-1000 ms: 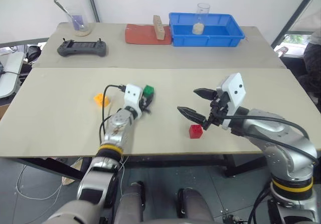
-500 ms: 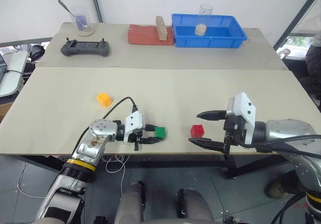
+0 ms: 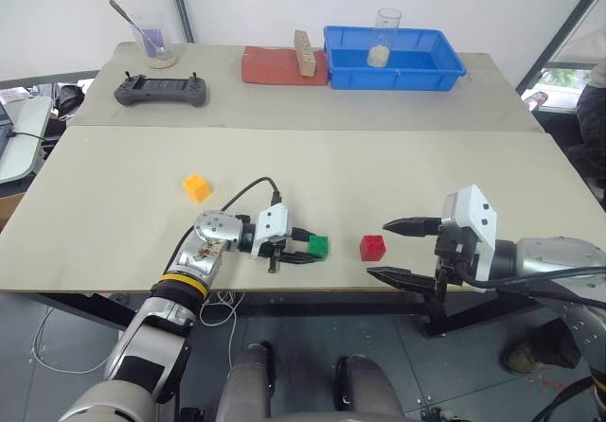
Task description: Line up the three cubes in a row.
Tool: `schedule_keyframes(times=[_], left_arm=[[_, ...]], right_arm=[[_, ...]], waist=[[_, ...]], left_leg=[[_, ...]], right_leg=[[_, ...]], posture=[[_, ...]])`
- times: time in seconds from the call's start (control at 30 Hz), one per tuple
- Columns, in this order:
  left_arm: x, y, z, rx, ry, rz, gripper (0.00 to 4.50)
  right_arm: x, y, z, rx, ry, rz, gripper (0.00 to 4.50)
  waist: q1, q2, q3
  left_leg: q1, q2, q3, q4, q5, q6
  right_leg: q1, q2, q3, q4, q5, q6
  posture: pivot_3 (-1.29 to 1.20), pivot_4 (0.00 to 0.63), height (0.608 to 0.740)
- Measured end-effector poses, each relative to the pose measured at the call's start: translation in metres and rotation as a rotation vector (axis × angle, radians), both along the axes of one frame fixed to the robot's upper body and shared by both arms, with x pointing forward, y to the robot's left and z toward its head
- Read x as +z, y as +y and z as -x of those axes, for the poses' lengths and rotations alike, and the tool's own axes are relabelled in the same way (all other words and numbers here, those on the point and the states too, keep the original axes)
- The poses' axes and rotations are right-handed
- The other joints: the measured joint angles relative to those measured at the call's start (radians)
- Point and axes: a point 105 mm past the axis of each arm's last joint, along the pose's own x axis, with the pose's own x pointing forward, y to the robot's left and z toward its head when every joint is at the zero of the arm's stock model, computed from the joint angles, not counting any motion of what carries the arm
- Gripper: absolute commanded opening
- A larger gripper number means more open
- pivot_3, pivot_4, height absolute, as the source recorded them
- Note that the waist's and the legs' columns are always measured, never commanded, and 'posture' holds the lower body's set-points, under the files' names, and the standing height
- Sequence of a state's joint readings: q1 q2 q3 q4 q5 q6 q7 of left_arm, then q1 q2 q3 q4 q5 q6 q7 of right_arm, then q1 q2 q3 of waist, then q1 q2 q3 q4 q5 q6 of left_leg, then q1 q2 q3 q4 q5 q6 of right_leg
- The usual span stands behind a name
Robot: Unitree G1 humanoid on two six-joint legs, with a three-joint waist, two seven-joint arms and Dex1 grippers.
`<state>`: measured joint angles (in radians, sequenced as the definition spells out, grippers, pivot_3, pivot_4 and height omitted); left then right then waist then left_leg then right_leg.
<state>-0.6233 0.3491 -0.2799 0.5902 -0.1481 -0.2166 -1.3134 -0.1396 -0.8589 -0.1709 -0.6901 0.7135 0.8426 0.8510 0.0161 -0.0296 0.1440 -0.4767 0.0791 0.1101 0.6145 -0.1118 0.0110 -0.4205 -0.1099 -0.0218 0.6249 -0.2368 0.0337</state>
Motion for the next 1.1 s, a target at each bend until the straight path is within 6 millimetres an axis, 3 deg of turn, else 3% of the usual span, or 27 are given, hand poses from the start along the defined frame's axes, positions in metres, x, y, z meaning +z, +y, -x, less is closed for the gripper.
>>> schedule_keyframes(times=[0.27, 0.9, 1.1], left_arm=[[-0.001, -0.003, -0.002, 0.02, 0.003, 0.015, 1.35], [-0.005, -0.032, 0.004, -0.015, 0.016, 0.045, 1.35], [-0.007, -0.033, 0.003, -0.001, 0.029, 0.036, 4.21]], right_arm=[[-0.003, -0.002, 0.002, -0.006, 0.004, 0.012, 4.5], [0.005, 0.003, -0.005, -0.014, -0.037, 0.007, 4.5], [0.003, 0.004, -0.006, -0.013, -0.03, 0.01, 4.5]], waist=[[-0.001, 0.0, 0.0], [0.002, 0.0, 0.0], [0.002, 0.0, 0.0]], left_leg=[[0.0, 0.0, 0.0, 0.0, 0.0, 0.0], [0.0, -0.001, 0.0, 0.001, 0.0, 0.0], [0.0, -0.001, 0.0, 0.001, 0.0, 0.001]], right_leg=[[0.0, 0.0, 0.0, 0.0, 0.0, 0.0], [0.0, 0.0, 0.001, 0.001, 0.0, 0.0], [0.0, 0.0, 0.001, 0.001, 0.001, 0.0]], posture=[[0.0, 0.15, 0.74], [0.0, 0.15, 0.74], [0.0, 0.15, 0.74]])
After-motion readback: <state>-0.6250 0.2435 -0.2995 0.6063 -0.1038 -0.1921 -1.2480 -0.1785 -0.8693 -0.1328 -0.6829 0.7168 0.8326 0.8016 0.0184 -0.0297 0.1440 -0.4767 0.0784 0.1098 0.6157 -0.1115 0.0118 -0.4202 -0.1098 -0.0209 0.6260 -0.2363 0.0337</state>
